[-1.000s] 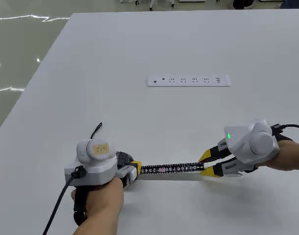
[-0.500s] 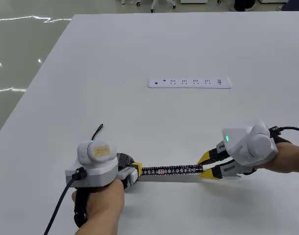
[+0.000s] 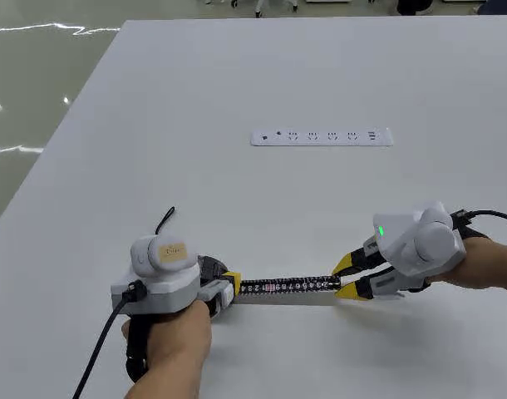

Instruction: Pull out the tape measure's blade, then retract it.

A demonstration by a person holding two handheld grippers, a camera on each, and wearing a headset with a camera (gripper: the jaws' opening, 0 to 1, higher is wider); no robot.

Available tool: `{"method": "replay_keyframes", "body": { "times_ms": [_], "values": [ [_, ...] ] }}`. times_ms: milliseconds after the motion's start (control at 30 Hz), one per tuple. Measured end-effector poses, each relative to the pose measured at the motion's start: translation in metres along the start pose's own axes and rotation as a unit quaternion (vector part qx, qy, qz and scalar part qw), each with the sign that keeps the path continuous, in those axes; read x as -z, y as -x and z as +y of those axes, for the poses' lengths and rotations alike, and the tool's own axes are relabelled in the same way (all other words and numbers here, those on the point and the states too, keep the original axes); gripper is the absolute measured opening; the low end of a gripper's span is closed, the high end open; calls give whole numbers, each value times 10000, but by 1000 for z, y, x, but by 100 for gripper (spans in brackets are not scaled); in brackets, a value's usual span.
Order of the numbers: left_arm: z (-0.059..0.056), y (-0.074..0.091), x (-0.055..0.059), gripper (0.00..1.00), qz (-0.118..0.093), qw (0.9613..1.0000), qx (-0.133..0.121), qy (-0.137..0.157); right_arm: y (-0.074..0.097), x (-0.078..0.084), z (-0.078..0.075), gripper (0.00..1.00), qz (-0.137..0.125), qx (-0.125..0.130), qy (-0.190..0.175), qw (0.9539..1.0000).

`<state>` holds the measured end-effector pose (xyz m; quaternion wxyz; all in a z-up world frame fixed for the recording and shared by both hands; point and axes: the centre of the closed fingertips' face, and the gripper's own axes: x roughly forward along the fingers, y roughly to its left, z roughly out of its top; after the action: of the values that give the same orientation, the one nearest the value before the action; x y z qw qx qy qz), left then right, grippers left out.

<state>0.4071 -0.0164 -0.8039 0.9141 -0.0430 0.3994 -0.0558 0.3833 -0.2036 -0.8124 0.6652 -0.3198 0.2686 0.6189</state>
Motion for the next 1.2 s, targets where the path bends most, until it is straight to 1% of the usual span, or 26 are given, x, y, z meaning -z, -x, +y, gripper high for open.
{"method": "replay_keyframes", "body": {
  "times_ms": [500, 767, 1200],
  "values": [
    [0, 0, 1, 61, -2, 10000, 10, 11, -4, -4, 0, 14, -22, -6, -1, 10000],
    [0, -1, 1, 61, 38, 10000, -6, -32, -6, -5, 1, 14, -19, -24, 18, 10000],
    [1, 0, 1, 61, 18, 10000, 11, -42, -13, -9, 2, 14, -34, -49, 4, 10000]
  ]
}}
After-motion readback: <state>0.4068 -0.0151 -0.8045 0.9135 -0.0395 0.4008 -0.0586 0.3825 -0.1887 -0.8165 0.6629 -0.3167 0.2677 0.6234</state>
